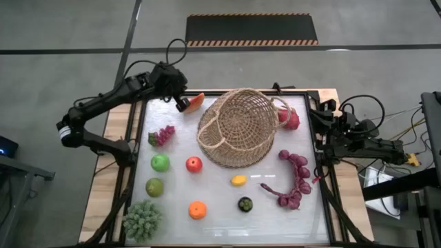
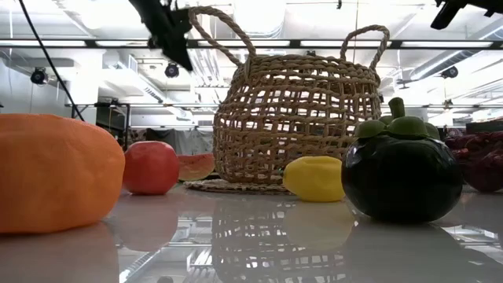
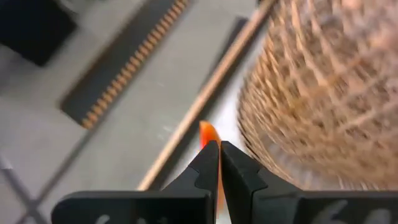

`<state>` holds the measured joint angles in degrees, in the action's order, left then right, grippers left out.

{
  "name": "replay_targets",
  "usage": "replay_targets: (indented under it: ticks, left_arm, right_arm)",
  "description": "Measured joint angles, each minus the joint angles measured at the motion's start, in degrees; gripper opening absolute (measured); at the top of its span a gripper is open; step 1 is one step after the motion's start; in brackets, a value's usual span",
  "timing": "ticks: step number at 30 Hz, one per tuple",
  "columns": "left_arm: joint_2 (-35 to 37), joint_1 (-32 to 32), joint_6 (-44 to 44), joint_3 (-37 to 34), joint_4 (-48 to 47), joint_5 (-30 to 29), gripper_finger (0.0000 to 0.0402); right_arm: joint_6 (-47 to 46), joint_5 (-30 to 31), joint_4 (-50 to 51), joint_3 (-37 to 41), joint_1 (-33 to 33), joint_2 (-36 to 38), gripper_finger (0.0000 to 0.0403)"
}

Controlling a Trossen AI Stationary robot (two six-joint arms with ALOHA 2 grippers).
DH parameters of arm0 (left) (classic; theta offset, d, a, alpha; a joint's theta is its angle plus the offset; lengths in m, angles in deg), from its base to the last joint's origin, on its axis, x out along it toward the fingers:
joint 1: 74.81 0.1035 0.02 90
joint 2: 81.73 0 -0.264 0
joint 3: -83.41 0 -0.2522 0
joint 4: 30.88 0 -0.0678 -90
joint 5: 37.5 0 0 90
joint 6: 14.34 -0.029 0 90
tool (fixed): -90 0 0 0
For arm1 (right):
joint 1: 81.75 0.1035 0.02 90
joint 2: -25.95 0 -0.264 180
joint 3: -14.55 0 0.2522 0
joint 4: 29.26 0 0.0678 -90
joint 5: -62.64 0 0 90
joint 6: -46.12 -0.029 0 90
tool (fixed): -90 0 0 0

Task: Build produce basket
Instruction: Put the red watermelon into the brown basket

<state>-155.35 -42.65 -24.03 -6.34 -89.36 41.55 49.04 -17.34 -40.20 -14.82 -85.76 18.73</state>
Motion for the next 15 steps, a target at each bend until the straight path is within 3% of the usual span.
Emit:
replay_targets:
  ticks: [4,11,15]
  left_arm:
    - [-4.0,4.7,-1.7,-1.7,1.0,7.7,0.0000]
    - [-13.8,10.2,-4.9,-1.5,1.1,7.6,0.0004]
    - [-17.6,12.2,-7.4,-1.5,0.7,7.7,0.0038]
  right_arm:
    - [0.0,0.0,1.1,0.0,0.0,0.0,0.0043]
    - [-0.6,0.0,2.1,0.0,0.0,0.0,0.0043]
    - [-0.9,0.0,2.3,0.0,0.0,0.0,0.0043]
